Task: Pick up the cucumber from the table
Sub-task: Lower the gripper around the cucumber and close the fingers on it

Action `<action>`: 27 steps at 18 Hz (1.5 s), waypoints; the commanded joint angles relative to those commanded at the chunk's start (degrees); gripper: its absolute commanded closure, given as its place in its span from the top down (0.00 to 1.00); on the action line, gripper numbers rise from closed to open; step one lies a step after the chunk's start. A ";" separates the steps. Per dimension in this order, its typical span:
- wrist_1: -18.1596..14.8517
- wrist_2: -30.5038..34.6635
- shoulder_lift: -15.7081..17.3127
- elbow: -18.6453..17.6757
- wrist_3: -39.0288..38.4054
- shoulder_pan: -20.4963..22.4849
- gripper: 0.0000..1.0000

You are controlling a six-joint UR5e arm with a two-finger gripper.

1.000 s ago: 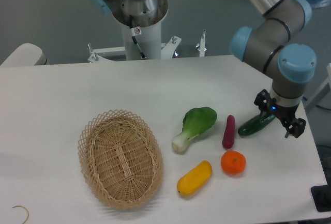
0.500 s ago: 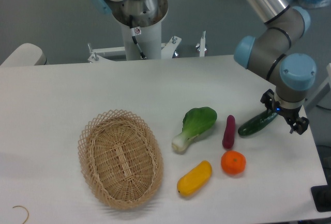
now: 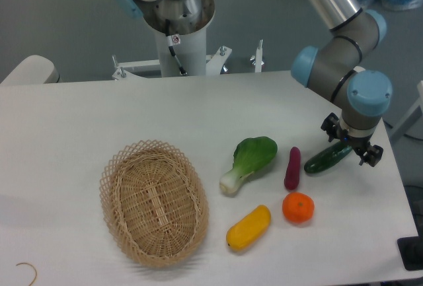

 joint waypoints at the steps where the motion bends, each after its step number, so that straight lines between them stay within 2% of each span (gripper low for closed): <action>1: 0.09 -0.09 -0.09 0.00 0.35 0.00 1.00; 14: 1.50 -0.09 -0.53 -2.11 0.97 0.00 0.99; 15: 1.50 -0.09 -0.61 -2.11 0.53 -0.17 0.89; 17: 1.67 -0.09 -0.53 -2.11 0.44 -0.26 0.59; 18: 1.76 -0.09 -0.53 -2.11 0.44 -0.26 0.47; 20: 1.85 -0.09 -0.62 -2.11 0.35 -0.35 0.30; 25: 2.11 -0.09 -0.62 -1.85 0.35 -0.44 0.20; 27: 2.11 -0.09 -0.62 -1.67 0.27 -0.44 0.19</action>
